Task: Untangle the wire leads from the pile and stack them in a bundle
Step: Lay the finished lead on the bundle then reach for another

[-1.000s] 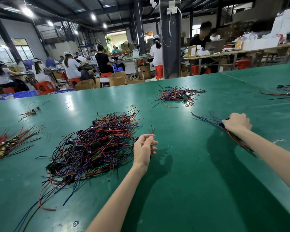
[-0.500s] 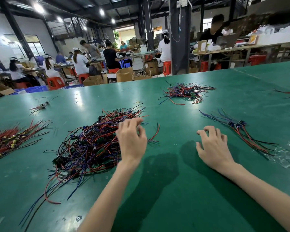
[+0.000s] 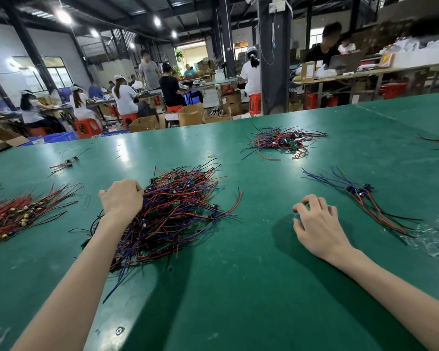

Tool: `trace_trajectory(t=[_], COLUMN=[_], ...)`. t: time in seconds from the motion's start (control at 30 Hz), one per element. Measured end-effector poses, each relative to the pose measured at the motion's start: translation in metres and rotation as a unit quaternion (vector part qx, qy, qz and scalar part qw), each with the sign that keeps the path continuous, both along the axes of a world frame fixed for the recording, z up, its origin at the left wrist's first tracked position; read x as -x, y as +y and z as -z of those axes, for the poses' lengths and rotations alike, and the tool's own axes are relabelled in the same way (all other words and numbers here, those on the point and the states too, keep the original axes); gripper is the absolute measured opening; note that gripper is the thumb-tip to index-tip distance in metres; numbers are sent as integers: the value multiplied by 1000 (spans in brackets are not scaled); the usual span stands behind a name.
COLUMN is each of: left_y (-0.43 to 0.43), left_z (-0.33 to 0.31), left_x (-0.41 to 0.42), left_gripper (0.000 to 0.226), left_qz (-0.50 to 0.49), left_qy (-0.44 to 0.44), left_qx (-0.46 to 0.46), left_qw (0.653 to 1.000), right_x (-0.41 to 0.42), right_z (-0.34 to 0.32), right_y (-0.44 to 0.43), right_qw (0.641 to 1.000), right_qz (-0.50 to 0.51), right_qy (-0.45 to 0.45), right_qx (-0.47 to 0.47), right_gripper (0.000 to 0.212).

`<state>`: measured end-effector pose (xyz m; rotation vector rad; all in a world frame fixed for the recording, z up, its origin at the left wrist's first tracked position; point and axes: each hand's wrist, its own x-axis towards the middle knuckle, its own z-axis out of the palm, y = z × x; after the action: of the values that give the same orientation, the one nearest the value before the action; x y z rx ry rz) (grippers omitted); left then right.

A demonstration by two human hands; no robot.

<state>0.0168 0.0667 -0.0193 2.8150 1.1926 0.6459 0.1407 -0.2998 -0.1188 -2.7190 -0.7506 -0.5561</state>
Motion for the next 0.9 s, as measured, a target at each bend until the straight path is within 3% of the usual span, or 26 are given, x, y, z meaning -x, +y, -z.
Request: trace_trajectory(t=[0.07,0.13,0.3,0.4,0.47,0.5,0.6,0.67,0.7,0.77,0.83,0.9], left_y=[-1,-2,-4,-4,-5,-4,-4,1,6,18,24,27], left_z=[-4,-10,-32,-42,-46,-47,-49,-48,-46,-39,-31,-22], left_x=[-2,-4,-10,-13,-15,-16,-15,-16,-17,-22,-28,-37], left_gripper=[19,17,10,12,12,12,16,23,25,26,28,31], left_qz=[11,29,89,89,82,95,157,162,150,97,73,84], left_qy=[-34,-121,-299,-335,-321,-299,-165,-146,-178,-221,-169,-56], left_qx=[-2,21,133,98,89,128,354,418,396,261,212,218], left_qw=[999,992,941,933,939,941,907,882,888,935,960,971], right_x=[0,0,0,-1,-2,-2,-3,-3,-3,-3,-3,-2], right_z=[0,0,0,2,2,2,3,4,4,3,2,2], right_y=[0,0,1,-1,-1,-1,-1,-1,-1,-1,-1,0], right_qw=[1000,1000,1000,1000,1000,999,999,999,999,999,999,999], right_qz=[-3,-5,-9,-9,-11,-12,-16,-18,-19,-18,-22,-23], right_qy=[3,6,16,19,24,27,32,33,33,34,37,38], right_qx=[1,-3,-9,-14,-13,-14,-19,-18,-19,-20,-19,-17], right_gripper=[23,23,22,21,22,22,21,21,21,21,21,21])
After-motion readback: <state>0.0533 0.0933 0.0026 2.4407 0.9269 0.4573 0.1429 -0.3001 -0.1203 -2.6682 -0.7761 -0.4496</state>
